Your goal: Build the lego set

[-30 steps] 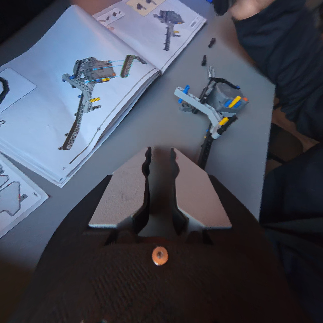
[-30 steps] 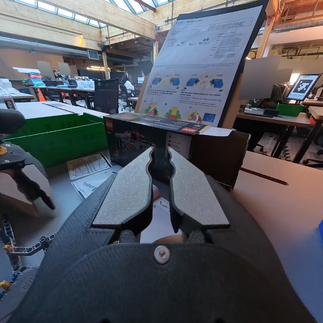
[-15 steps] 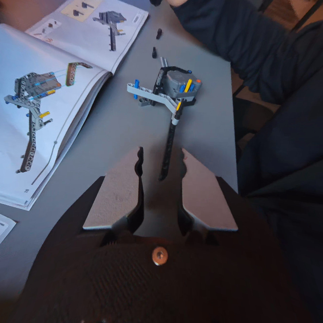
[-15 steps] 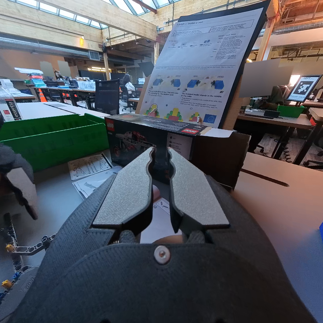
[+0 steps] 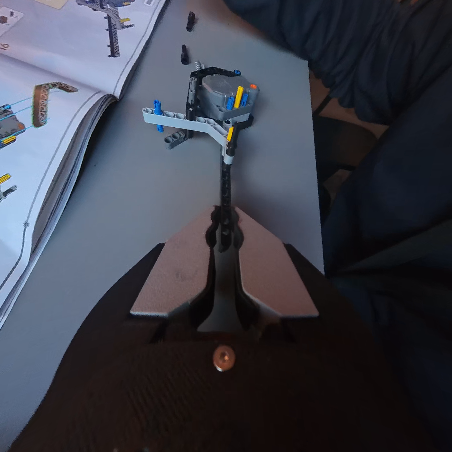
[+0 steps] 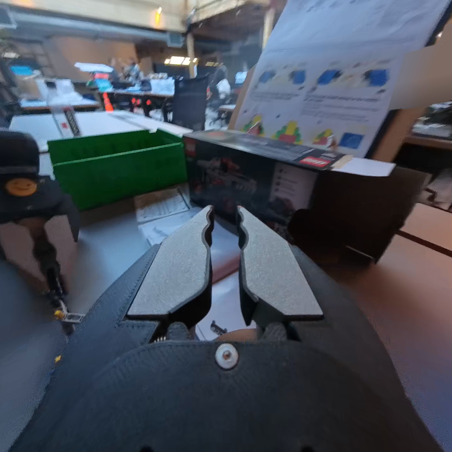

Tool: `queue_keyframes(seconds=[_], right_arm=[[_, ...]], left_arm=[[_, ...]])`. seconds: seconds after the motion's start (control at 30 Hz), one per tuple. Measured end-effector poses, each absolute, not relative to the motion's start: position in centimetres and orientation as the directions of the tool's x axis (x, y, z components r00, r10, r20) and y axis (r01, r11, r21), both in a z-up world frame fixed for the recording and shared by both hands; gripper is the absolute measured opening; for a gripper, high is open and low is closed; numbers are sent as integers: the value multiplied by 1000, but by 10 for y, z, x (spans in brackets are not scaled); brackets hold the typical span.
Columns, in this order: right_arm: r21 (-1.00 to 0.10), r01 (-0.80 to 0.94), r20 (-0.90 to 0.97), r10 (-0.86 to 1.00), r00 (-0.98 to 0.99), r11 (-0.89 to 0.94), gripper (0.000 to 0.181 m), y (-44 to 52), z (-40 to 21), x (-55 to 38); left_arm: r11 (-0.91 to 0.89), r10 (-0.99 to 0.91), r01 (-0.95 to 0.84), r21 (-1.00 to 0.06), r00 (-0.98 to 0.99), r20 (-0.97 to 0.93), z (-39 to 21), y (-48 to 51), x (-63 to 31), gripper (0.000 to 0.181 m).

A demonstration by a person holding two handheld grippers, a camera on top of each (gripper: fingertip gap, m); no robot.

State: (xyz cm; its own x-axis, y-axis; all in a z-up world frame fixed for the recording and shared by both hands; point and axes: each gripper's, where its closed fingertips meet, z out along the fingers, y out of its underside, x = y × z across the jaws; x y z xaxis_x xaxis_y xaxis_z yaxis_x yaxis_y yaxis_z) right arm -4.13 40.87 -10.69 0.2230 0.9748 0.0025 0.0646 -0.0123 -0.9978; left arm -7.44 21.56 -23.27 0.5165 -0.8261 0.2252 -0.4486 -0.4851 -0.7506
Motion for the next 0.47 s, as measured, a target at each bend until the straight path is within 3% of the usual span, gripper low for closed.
queue_keyframes(seconds=[0.13,0.27,0.47], right_arm=[[-986,143,103,985,136,83,17,388,-120,-53],[-974,208,87,996,-20,89,18,362,-136,-61],[-932,323,153,987,-56,163,21,363,-152,-50]], left_arm=[[-477,-829,-452,-753,516,216,-233,216,-72,6],[-488,-829,-452,-747,507,235,-233,215,-70,6],[-464,-849,-479,-745,480,220,-234,204,-72,6]])
